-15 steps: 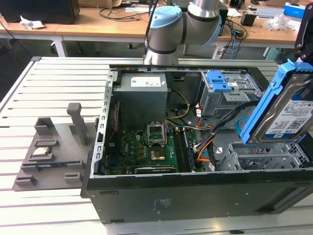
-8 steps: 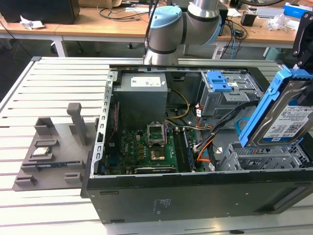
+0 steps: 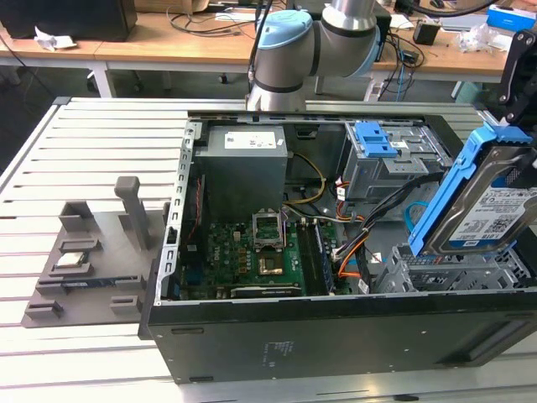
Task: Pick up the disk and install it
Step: 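Pick up the disk, then insert the disk into the insertion slot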
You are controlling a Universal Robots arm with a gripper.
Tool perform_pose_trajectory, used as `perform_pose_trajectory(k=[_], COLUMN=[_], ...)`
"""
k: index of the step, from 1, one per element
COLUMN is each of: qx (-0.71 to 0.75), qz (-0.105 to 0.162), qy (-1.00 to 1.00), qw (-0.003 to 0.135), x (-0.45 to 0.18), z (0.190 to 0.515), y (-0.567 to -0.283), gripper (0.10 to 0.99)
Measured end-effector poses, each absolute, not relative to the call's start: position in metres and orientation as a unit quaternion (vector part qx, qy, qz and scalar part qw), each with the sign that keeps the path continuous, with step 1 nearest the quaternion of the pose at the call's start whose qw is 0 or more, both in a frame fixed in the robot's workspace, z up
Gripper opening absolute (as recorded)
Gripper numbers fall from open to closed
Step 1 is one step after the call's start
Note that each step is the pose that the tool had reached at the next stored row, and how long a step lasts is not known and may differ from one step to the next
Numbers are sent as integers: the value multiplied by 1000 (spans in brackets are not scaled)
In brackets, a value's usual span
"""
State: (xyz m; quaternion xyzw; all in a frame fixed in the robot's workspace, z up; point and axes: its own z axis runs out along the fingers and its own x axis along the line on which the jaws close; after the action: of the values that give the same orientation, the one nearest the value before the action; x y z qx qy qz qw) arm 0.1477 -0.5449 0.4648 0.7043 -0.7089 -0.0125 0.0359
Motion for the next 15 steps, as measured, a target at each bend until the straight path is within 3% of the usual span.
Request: perform_pose_trajectory(k=[15], qx=[702], qz=[-12], qy=[-711], qw=[36], x=[149], z=[453], y=[-542], gripper=[361])
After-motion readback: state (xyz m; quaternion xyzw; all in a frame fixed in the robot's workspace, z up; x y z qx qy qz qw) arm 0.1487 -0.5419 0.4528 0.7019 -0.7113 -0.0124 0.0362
